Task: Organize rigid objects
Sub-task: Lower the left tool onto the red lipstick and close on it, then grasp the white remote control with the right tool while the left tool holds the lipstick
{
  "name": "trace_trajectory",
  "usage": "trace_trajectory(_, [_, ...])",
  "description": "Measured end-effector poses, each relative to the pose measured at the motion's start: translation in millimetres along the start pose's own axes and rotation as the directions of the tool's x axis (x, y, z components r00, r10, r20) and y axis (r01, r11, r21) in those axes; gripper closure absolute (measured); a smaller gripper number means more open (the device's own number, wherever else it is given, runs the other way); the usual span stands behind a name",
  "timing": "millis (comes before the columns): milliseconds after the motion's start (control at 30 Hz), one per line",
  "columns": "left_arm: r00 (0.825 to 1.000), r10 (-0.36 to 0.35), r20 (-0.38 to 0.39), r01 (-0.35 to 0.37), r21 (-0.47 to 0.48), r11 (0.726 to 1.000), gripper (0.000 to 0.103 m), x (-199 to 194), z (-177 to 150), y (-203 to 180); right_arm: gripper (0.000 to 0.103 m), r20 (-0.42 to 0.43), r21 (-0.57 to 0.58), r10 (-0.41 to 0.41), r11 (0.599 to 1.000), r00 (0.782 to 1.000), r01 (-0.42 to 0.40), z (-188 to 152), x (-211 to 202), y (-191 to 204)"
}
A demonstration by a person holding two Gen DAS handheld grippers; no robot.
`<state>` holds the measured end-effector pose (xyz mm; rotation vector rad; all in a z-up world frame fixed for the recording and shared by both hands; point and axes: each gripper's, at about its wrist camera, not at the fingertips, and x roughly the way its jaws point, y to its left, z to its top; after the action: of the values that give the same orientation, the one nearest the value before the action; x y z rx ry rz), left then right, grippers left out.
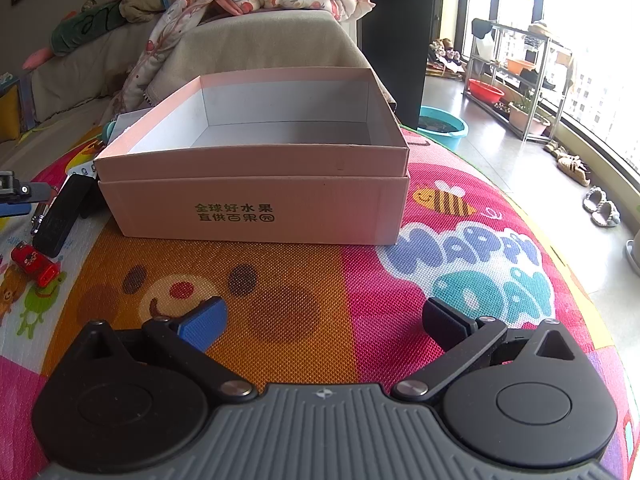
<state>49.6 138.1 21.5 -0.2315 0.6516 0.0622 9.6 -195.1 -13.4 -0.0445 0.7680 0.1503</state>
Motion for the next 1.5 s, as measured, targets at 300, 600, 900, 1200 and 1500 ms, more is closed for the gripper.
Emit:
trace_trajectory(300, [0.998,-0.061,0.029,0.060,0.028,0.998,0.079,-8,-12,10,0.001,-0.012,-0.027,0.009,1.000,1.000,-0.009,4,-4,5])
trace_trajectory(600, [0.994,-0.109,0.002,0.108,0.062,0.992,0.081,-70,-54,33,0.026,0.093,-0.263,0.266,0.936,0.959,-0.234,27,-43,107])
trace_trajectory(900, [0.987,-0.161,-0.005,0.161,0.019,0.987,0.079,-82,-73,46,0.031,-0.093,-0.182,0.300,0.932,0.949,-0.312,71,35,194])
trace_trajectory(1200, [0.993,-0.116,-0.012,0.117,0.085,0.989,0.079,-70,-65,32,0.065,-0.077,-0.311,0.275,0.906,0.958,-0.286,62,10,190])
trace_trajectory(1500, [0.989,-0.140,-0.049,0.148,0.332,0.931,0.079,-88,-86,-14,0.094,-0.018,-0.335,0.276,0.904,0.961,-0.266,33,-63,93])
